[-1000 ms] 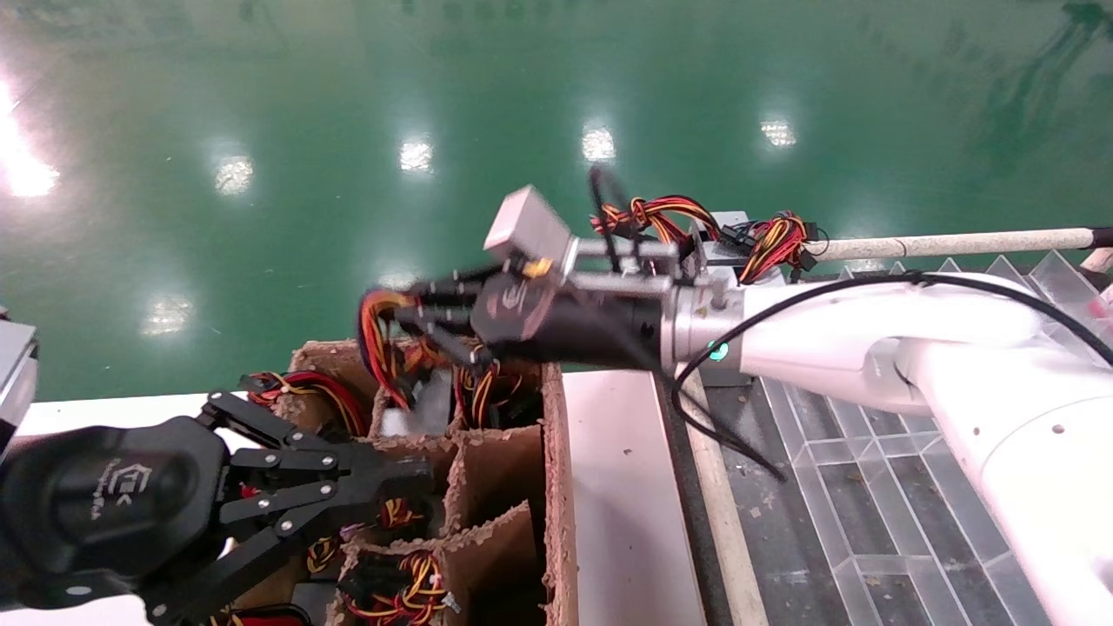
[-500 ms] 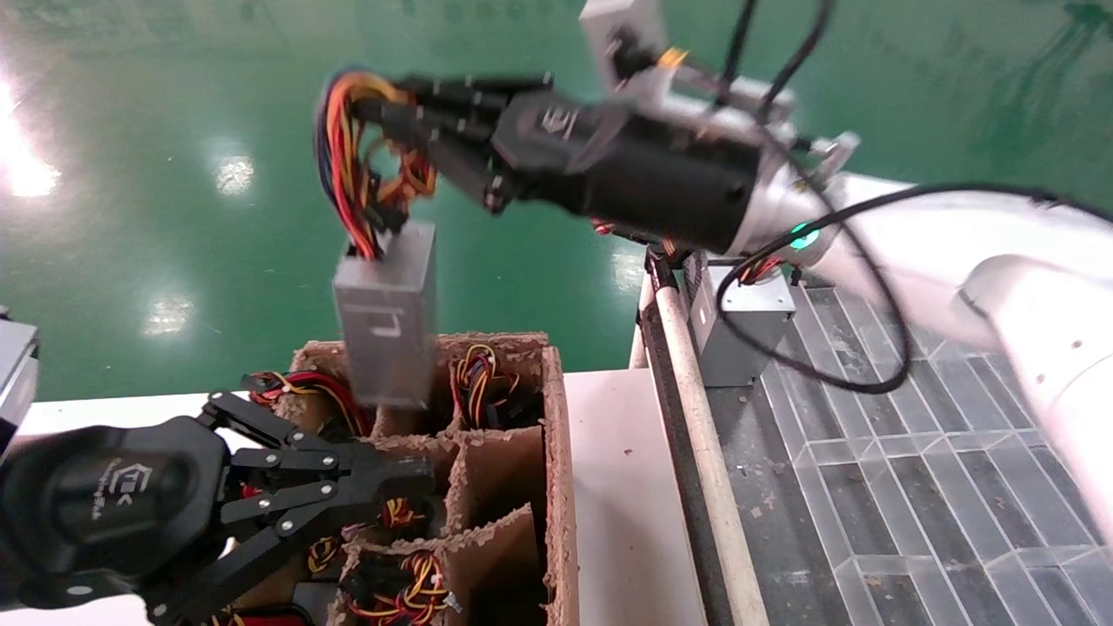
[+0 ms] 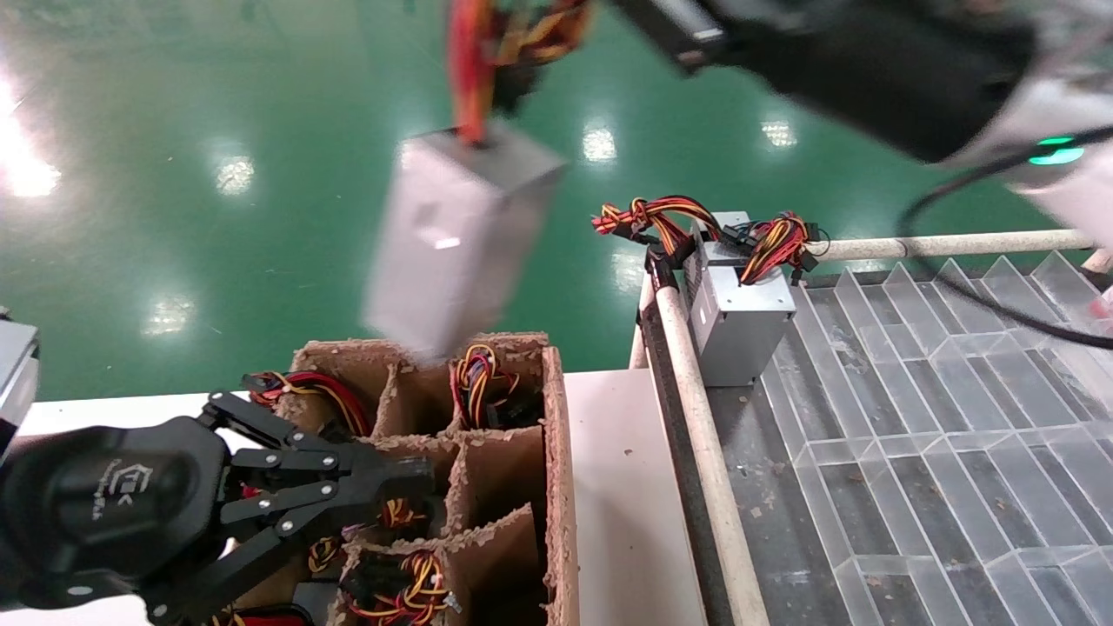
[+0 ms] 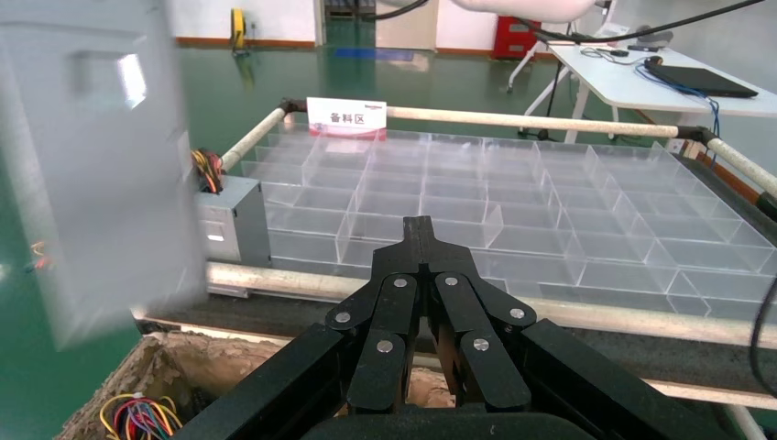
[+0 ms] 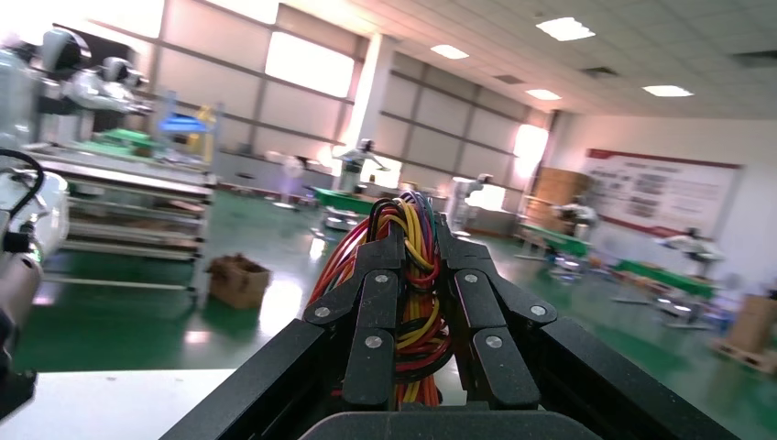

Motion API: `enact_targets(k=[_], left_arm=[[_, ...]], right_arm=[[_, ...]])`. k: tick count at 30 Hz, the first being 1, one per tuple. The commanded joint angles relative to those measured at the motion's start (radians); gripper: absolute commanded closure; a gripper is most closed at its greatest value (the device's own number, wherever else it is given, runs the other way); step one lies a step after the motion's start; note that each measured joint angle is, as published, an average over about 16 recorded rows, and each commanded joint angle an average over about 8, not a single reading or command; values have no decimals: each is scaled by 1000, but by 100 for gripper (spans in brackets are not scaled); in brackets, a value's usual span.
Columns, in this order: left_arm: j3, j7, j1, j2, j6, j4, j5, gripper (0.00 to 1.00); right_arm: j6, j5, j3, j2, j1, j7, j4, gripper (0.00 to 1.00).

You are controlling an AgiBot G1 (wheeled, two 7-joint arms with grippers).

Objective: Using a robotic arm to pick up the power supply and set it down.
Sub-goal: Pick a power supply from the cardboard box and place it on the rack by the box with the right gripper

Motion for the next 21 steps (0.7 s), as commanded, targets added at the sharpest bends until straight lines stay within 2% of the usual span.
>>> enact_targets(k=[1, 6, 11, 17, 21], left_arm=[[0, 0, 0, 0, 0, 0, 0, 100], [0, 0, 0, 0, 0, 0, 0, 100], [0, 0, 0, 0, 0, 0, 0, 100], [0, 0, 0, 0, 0, 0, 0, 100], [0, 0, 0, 0, 0, 0, 0, 100]], right_arm=[[-1, 11, 5, 42, -1, 4, 16, 100], [13, 37, 20, 195, -60, 43, 104, 100], [45, 83, 47, 334, -173, 77, 193, 100], [112, 168, 90, 432, -349, 102, 309, 100], [187, 215, 114, 480, -453, 109, 419, 100]])
